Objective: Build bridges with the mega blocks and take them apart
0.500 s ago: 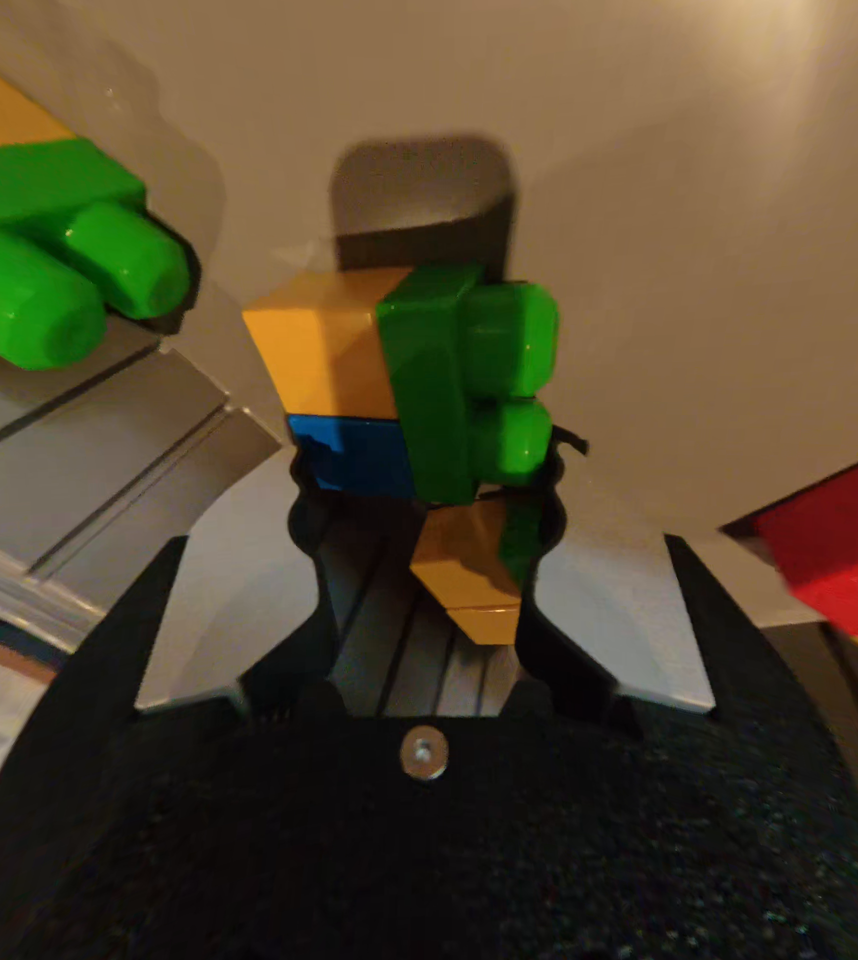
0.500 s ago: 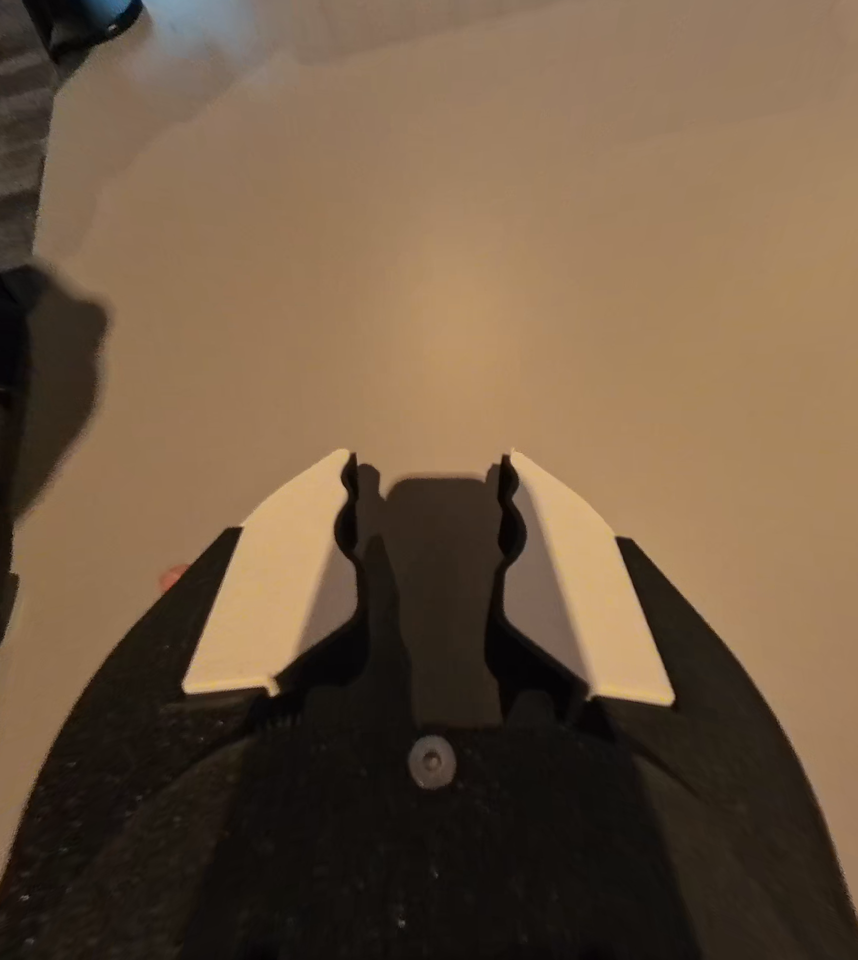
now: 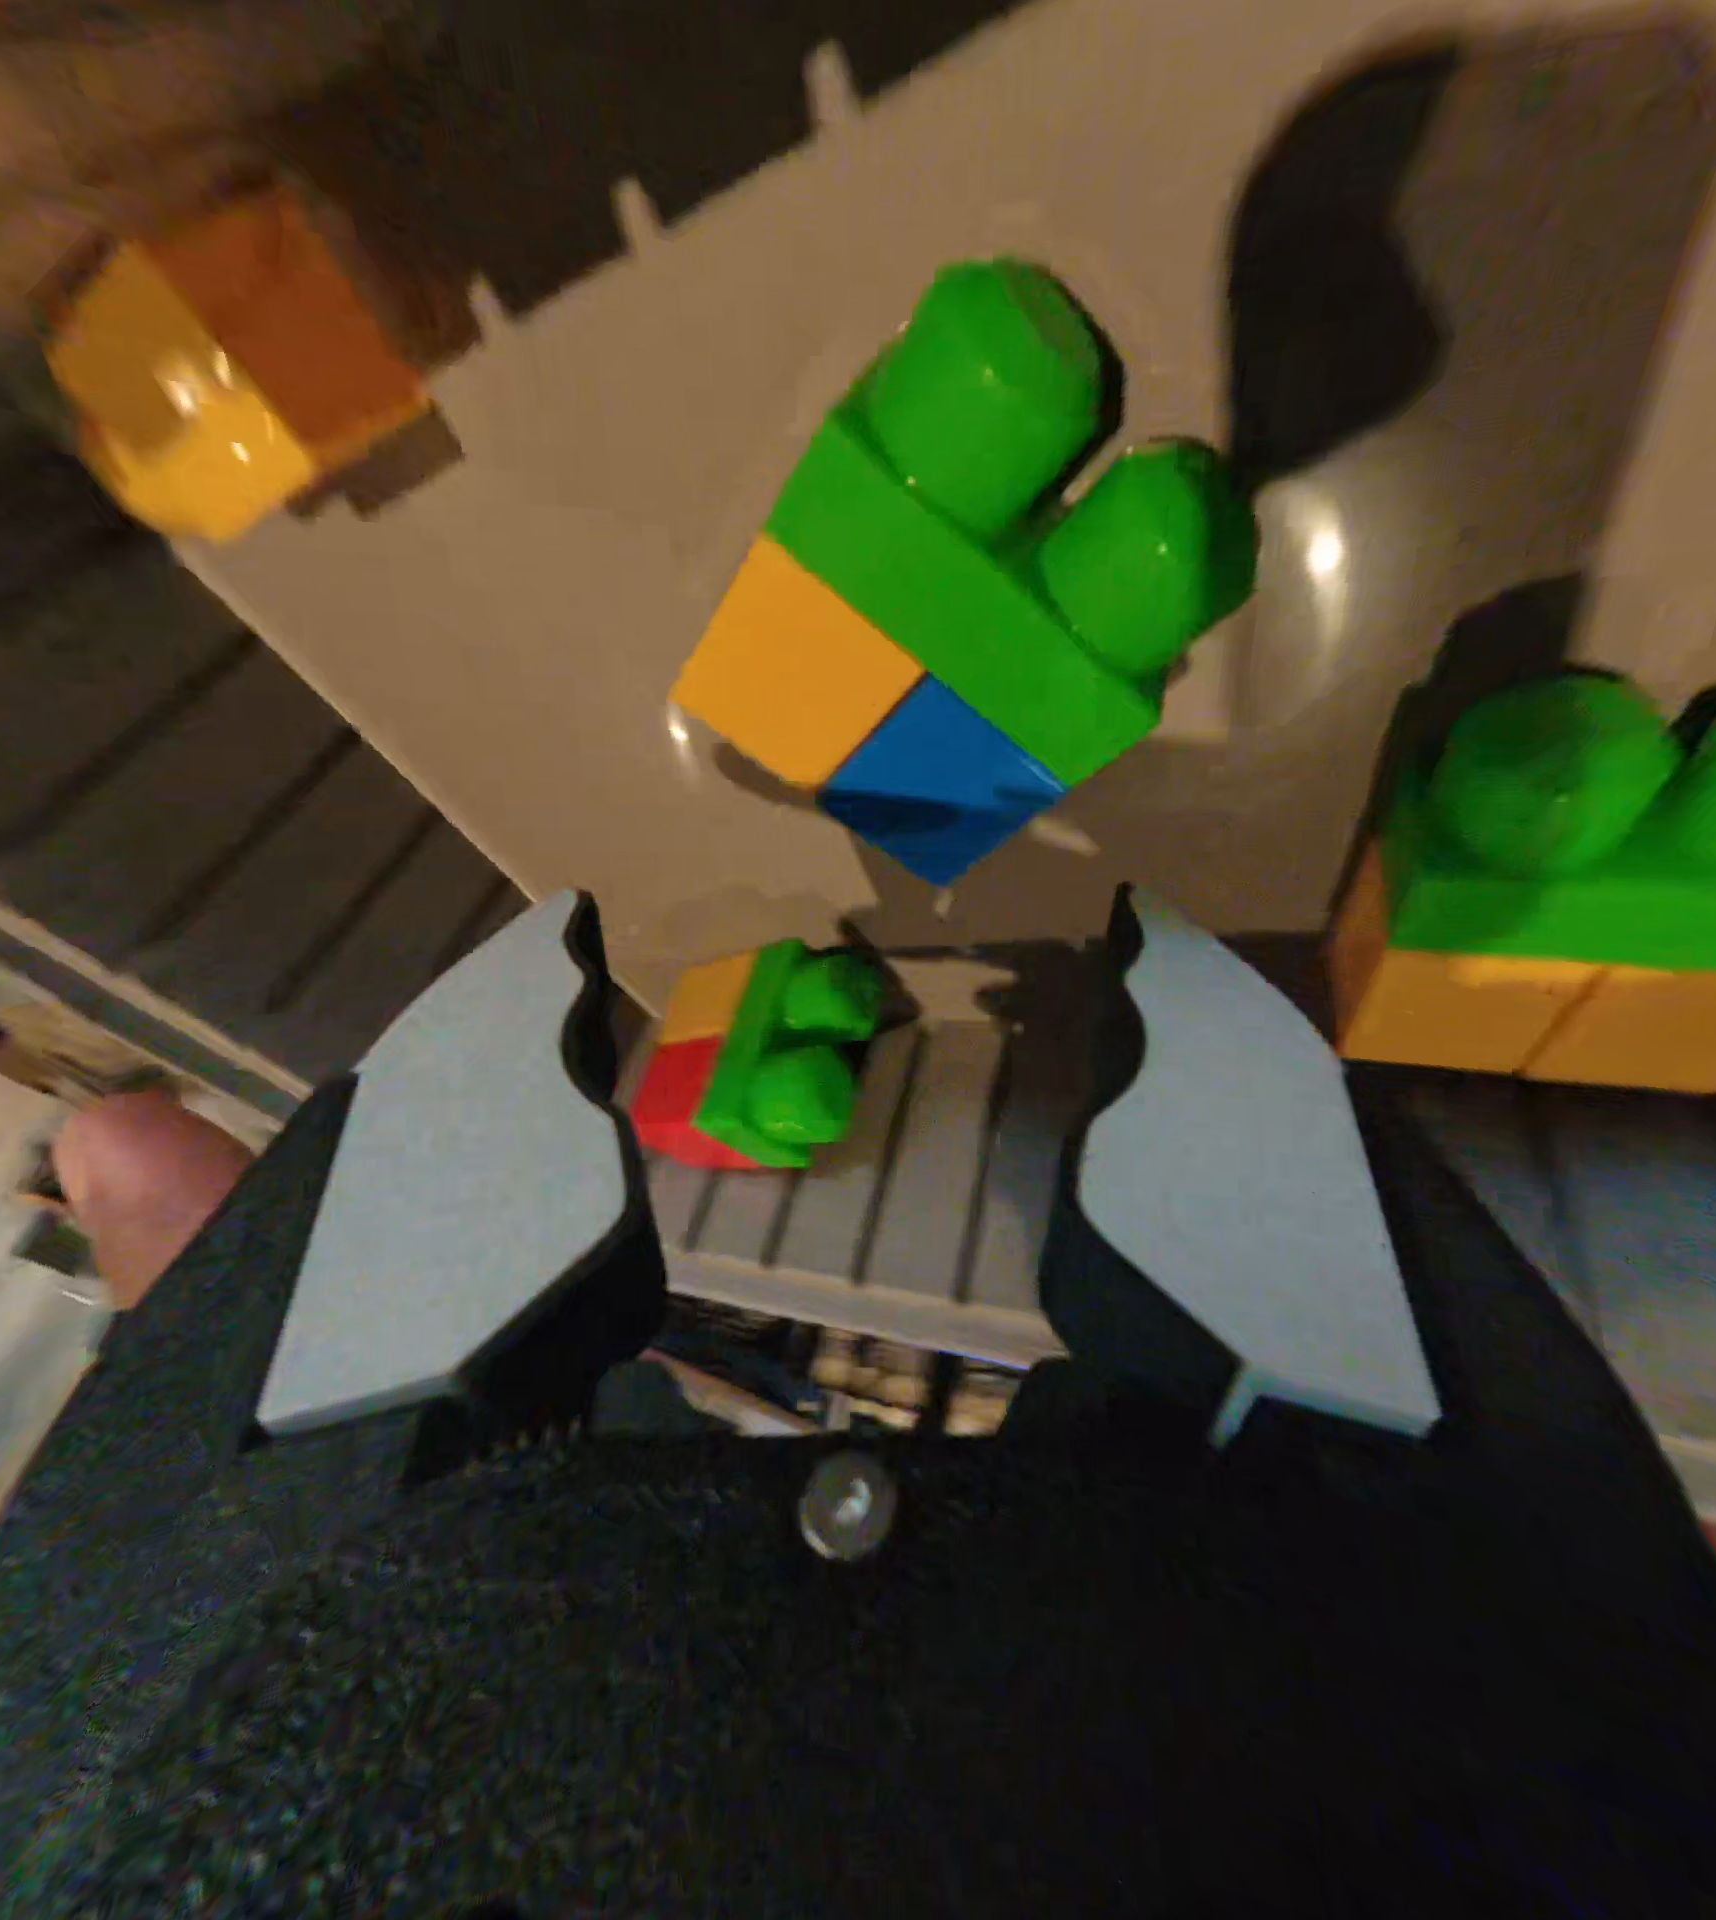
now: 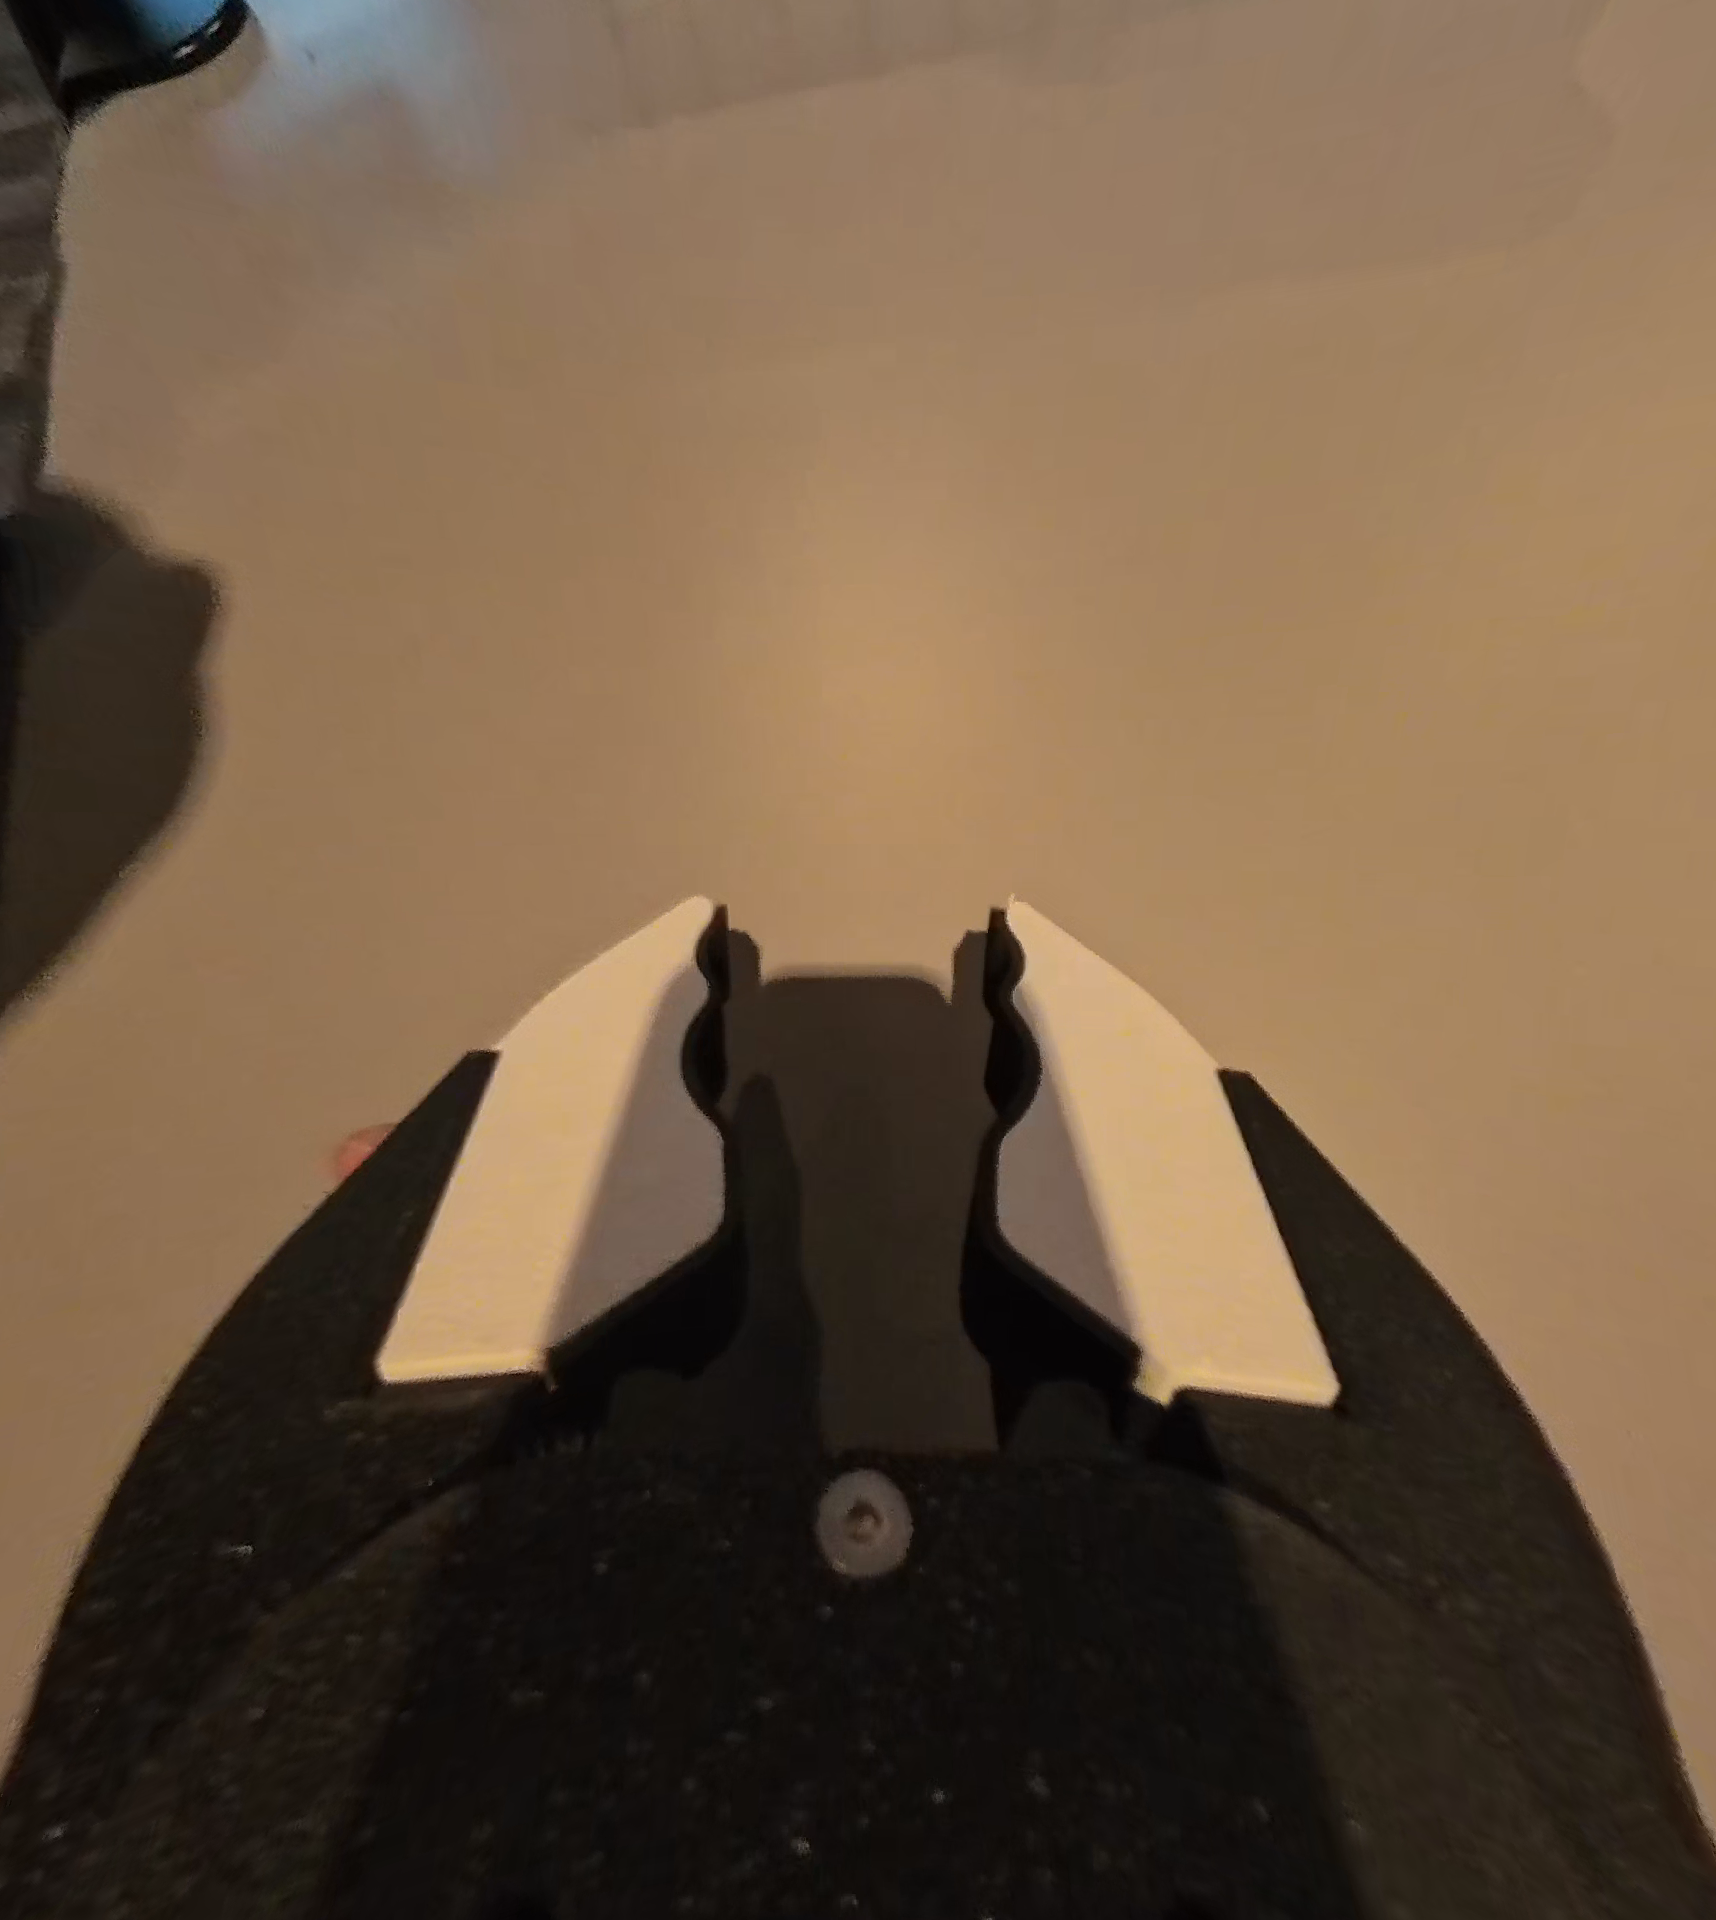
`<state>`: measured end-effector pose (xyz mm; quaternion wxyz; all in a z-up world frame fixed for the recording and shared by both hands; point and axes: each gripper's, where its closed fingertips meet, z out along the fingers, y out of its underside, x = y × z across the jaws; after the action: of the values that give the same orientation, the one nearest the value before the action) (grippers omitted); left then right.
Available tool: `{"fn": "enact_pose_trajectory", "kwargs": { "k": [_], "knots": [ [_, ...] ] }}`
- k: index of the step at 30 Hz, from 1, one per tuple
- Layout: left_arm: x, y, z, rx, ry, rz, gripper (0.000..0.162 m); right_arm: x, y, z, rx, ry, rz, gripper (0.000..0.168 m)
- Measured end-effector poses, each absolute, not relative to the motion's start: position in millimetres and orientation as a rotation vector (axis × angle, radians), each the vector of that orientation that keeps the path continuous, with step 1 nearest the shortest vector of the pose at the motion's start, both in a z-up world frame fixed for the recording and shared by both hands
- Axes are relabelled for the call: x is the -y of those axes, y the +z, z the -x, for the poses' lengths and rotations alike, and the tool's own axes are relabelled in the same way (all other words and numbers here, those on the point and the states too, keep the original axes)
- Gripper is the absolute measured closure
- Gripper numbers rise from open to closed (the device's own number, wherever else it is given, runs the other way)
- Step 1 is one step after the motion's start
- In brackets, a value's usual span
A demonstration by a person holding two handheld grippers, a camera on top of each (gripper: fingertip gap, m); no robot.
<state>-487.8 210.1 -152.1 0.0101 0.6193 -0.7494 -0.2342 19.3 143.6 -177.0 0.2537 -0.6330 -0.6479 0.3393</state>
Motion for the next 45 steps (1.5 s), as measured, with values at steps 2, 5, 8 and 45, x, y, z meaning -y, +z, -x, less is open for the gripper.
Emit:
{"fn": "enact_pose_trajectory", "kwargs": {
  "k": [2, 5, 8, 45],
  "knots": [
    [-217.3, -159.8, 478.0, 2.479, -0.714, -1.732, 0.071, -145.9, -179.7, -19.3, 1.761, 0.908, 1.725, 0.121],
    [-221.3, -175.4, 478.1, 2.574, -0.677, -1.472, 0.068, -149.0, -184.0, -19.6, 1.766, 0.886, 1.729, 0.121],
    [-218.0, -192.1, 481.9, 2.609, -0.605, -1.368, 0.069, -150.4, -188.8, -19.6, 1.774, 0.879, 1.734, 0.122],
    [-261.0, -132.4, -32.1, 2.489, -1.798, -2.968, 0.084, -234.0, -90.9, -70.0, 1.083, 0.801, 1.581, 0.114]
  ]
}}
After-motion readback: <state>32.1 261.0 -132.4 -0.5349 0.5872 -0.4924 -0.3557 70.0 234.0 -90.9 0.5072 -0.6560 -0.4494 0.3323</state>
